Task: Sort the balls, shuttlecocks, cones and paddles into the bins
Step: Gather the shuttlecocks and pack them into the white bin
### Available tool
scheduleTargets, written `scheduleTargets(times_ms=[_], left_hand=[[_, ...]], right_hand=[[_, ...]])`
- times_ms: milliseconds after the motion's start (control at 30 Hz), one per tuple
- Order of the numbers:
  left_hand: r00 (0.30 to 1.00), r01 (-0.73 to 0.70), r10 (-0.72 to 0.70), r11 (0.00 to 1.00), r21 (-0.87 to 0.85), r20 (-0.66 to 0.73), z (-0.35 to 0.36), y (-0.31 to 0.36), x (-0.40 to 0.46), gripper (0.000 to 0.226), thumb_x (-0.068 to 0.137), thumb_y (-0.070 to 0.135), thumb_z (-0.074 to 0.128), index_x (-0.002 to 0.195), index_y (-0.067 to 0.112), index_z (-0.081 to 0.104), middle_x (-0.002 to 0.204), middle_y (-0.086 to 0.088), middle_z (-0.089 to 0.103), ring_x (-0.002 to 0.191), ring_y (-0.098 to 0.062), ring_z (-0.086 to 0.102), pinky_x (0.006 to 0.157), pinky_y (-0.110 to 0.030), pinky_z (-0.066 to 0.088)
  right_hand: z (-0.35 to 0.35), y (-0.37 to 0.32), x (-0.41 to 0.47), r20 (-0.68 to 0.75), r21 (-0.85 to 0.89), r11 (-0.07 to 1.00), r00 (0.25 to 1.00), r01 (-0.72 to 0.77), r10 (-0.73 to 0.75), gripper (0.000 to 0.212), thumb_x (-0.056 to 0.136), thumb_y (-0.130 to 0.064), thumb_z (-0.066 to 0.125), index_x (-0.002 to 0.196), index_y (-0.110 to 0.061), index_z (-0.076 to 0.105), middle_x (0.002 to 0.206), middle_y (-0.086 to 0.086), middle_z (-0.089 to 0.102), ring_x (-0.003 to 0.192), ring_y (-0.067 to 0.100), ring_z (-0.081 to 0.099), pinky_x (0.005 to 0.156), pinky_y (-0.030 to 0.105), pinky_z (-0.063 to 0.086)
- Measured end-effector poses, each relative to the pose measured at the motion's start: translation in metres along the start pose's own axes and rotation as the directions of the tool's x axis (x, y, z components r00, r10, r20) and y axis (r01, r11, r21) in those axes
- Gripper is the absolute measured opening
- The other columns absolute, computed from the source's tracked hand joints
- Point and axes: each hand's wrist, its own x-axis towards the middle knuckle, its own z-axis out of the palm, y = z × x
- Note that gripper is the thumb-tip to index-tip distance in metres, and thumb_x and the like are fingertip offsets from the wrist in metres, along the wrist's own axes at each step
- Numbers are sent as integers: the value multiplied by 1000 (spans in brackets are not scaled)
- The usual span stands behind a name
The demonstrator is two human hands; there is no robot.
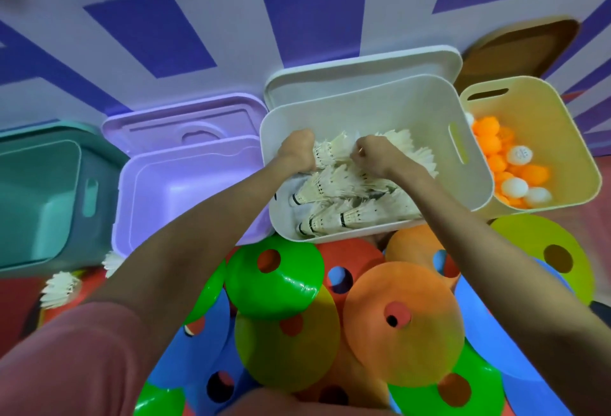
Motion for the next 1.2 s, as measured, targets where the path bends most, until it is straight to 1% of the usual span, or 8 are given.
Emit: scheduleTargets(times_ms=[200,367,533,633,833,933,1067,1200], left_hand=[[991,-71,68,997,-26,-116,-9,1,-21,63,74,2,71,131,7,44,121,-13,58,111,-32,56,87,-40,48],[903,-307,154,884,-353,-400,-26,-16,-86,48,81,7,67,126,6,51,116,-9,62,104,-20,59,89,-32,48],[809,-342,-10,804,-486,-587,-18,-73,-169,35,81,12,65,114,3,60,109,-7,67,98,-18,63,82,-26,49],[803,-249,-145,800,-546,-578,3,-118,-216,28,83,6,66,110,5,61,107,-8,67,96,-20,64,78,-28,51],[806,-120,-280,785,-608,-522,38,-195,-287,25,84,4,65,109,6,63,103,-4,67,91,-13,62,87,-34,52],[754,-158,-290,791,-591,-590,41,-220,-314,24,84,6,67,108,7,63,102,-6,68,89,-13,62,86,-31,51],[659,-236,-335,758,-608,-673,44,-247,-344,18,84,17,71,100,16,64,89,5,66,80,-12,63,78,-26,52],[731,-135,-337,781,-610,-594,57,-278,-354,45,73,27,81,109,11,59,101,-1,64,91,-19,62,81,-31,50]], right_hand=[[-1,-19,-32,-99,-233,972,995,-21,-2,38,94,-23,51,120,3,45,118,24,51,110,40,49,88,43,40],[5,-48,-73,-223,-180,974,959,137,-176,46,93,-20,53,132,0,39,122,22,48,112,40,46,92,45,39],[22,-92,-110,-318,-92,928,873,361,-371,45,87,-11,55,129,1,44,114,22,52,106,40,50,93,47,42],[42,-121,-129,-330,-86,884,824,460,-461,41,84,-9,53,124,0,48,109,20,54,102,38,51,90,44,43],[98,-177,-159,-182,-80,837,817,542,-547,39,84,-7,53,123,-2,50,111,18,54,107,36,52,91,43,44],[130,-205,-169,-75,-95,831,828,548,-555,40,84,-6,53,124,-1,48,112,19,53,107,36,50,91,42,43],[170,-236,-177,41,-122,835,843,537,-536,48,83,-5,53,131,-1,44,115,19,49,109,36,50,91,40,44],[202,-260,-175,163,-176,867,882,466,-442,67,84,-4,50,146,-10,26,117,18,45,106,36,50,85,43,48]])
